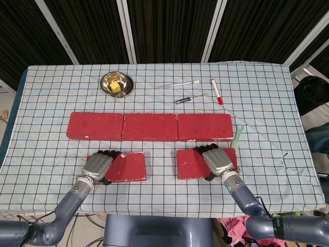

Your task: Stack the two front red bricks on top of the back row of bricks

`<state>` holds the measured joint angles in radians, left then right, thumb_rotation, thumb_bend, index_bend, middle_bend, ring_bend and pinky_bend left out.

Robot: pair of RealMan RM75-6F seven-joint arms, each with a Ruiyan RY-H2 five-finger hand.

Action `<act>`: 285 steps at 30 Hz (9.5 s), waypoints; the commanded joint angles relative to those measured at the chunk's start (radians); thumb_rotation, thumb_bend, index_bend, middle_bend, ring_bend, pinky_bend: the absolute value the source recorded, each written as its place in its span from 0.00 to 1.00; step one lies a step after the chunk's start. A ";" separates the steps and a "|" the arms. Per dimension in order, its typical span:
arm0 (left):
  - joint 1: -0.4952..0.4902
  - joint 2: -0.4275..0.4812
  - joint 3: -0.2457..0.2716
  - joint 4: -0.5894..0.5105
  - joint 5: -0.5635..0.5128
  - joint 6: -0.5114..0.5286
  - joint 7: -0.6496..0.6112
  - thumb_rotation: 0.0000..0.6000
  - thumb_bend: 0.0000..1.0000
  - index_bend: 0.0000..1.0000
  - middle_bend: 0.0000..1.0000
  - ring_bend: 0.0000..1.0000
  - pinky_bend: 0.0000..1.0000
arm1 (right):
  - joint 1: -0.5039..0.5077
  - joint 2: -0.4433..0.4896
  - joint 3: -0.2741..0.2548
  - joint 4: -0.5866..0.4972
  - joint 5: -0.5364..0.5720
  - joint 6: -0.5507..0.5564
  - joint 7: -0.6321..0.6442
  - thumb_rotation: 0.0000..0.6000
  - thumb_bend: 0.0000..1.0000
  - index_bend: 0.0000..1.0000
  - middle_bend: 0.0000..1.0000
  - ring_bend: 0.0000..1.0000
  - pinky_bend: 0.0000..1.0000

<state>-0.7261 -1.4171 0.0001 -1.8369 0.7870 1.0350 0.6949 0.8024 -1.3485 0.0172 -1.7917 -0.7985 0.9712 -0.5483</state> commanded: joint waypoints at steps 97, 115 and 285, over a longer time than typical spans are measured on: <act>-0.300 0.102 -0.203 0.597 0.292 -0.608 -0.625 1.00 0.29 0.19 0.24 0.17 0.27 | 0.555 -0.085 0.067 0.505 0.519 -0.428 0.080 1.00 0.00 0.20 0.20 0.15 0.11; -0.339 0.089 -0.173 0.642 0.312 -0.648 -0.670 1.00 0.29 0.19 0.24 0.17 0.27 | 0.614 -0.145 0.034 0.603 0.553 -0.456 0.099 1.00 0.00 0.20 0.20 0.15 0.11; -0.451 0.091 -0.028 0.614 0.001 -0.577 -0.533 1.00 0.00 0.09 0.13 0.07 0.17 | 0.680 -0.169 -0.021 0.570 0.720 -0.379 0.014 1.00 0.00 0.03 0.05 0.01 0.11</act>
<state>-1.1764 -1.3258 -0.0285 -1.2230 0.7883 0.4574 0.1610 1.4826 -1.5174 -0.0036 -1.2214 -0.0782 0.5918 -0.5342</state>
